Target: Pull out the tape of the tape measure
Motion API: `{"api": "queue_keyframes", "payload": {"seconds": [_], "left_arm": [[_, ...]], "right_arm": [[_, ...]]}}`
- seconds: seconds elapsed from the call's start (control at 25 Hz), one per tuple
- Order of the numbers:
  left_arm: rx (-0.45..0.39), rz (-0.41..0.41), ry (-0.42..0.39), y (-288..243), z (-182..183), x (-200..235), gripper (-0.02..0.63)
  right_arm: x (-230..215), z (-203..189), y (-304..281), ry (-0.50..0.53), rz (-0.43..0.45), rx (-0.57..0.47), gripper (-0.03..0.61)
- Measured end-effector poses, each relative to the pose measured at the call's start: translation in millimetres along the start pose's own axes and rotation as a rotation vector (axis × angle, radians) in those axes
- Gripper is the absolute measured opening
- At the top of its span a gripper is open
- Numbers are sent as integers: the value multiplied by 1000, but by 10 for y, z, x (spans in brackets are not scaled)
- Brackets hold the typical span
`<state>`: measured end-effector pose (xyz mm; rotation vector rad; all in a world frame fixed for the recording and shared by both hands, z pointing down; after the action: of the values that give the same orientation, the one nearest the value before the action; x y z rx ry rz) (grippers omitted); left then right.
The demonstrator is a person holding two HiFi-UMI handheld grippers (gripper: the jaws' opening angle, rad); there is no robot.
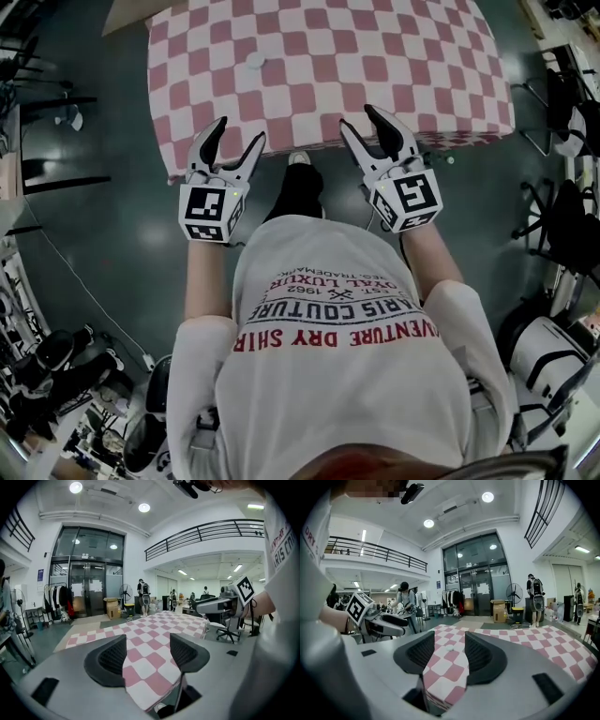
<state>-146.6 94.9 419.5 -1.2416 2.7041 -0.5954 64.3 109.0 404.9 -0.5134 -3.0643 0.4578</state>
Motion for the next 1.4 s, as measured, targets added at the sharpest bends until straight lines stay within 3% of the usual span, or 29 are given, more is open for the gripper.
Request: {"api": "queue_keyframes", "payload": {"seconds": [0.12,0.4,0.72,1.4], "left_arm": [[40,-1,-8,-313,-63,259,308],[270,-86,-71,-1020,-360,820,308],[529,-245,-217,-1145,-657,1531,310],[788,-557,-364,-1783,-1156,1846,310]], "right_arm": [[-113,9,-316,18,14,15,216],[-235,2,-1108,4,55,101,216],[102,53,-1806,-8,83,173,215],[-30,-243,-2269,-82,60,271,213]]}}
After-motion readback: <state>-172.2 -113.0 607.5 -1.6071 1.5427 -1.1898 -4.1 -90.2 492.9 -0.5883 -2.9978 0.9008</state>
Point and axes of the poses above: the fingertips, and each gripper's own axes: y backward along the fingers, x to its left, z out of its top, the point moved 3 cm from there along y, backward along the fingers, and after that the axes turned 12 degrees about -z, right-handed, at the moved point
